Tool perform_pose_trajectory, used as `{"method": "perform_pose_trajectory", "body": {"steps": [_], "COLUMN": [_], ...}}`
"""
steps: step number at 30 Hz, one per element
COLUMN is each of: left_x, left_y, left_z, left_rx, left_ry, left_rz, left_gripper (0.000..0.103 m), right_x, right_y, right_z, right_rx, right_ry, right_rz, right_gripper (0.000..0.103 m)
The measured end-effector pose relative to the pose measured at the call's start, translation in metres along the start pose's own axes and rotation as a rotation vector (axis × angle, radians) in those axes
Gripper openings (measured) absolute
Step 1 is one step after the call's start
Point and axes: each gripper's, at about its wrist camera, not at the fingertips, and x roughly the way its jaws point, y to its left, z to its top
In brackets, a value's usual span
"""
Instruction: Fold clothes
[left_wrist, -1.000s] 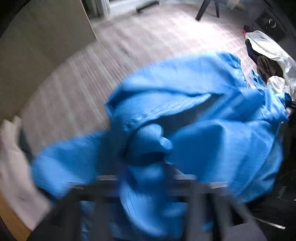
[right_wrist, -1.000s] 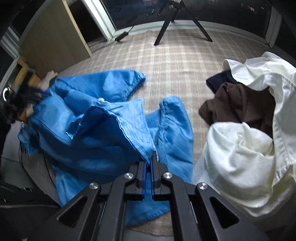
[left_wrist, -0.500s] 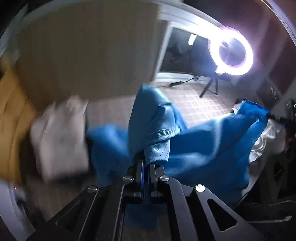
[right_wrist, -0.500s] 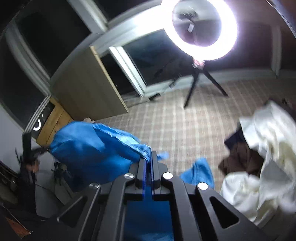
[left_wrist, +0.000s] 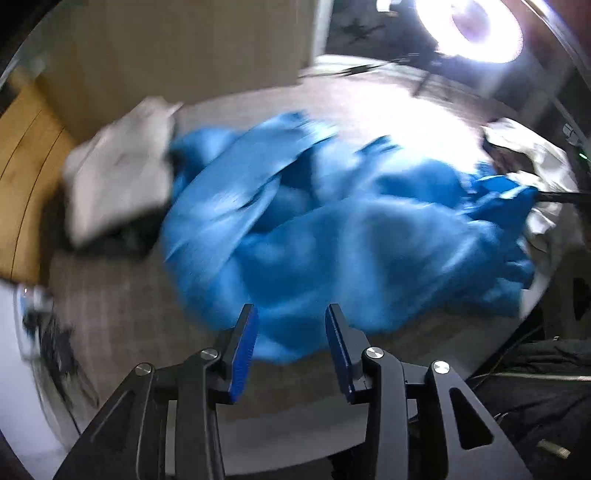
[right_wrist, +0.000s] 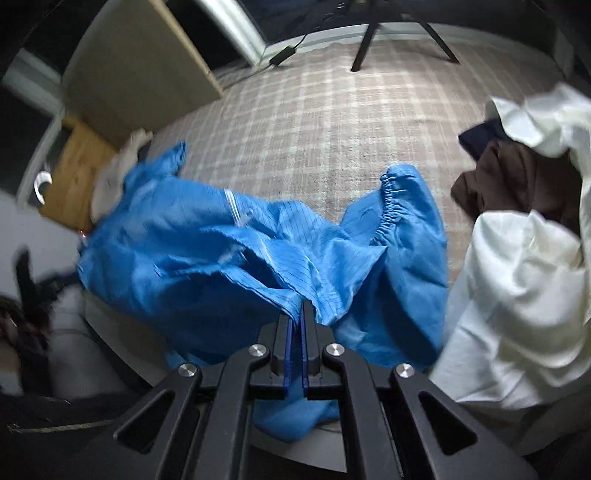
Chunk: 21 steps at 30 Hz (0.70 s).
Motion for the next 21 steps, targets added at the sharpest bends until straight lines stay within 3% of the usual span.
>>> {"method": "perform_pose_trajectory", "body": {"steps": [2,4,6,8,10,13,21], "left_x": [-0.003,-0.003,0.020,0.046,0.070,0.085,0.086], "left_y": [-0.020,-0.042,-0.061,-0.075,-0.084,-0.082,-0.073], "left_z": [0.018,0.026,0.041,0.044,0.046,0.043,0.040], "left_rx": [0.061,0.115,0.154,0.187,0.198,0.163,0.096], "left_ry": [-0.023,-0.042,-0.015,0.038,0.089,0.127,0.124], "left_rz": [-0.040,-0.087,-0.147,-0.173,-0.178,-0.190,-0.196], "left_gripper": [0.036,0.036,0.036,0.036,0.036,0.036,0.036], "right_x": [0.004,0.011,0.011,0.002,-0.009,-0.012,0.038], "right_y": [-0.008,-0.007,-0.002,0.014,0.034,0.061,0.105], "right_z": [-0.003,-0.010,-0.017,-0.022,-0.025,-0.026,-0.014], "right_rx": [-0.020,-0.089,-0.164,-0.271,-0.396,-0.564,-0.788], "right_ry": [0.041,0.102,0.129,0.113,0.064,0.033,0.126], "right_rz": [-0.027,-0.106,-0.171,-0.207,-0.225,-0.210,-0.102], "right_gripper": [0.004,0.007,0.011,0.022,0.043,0.048,0.048]}}
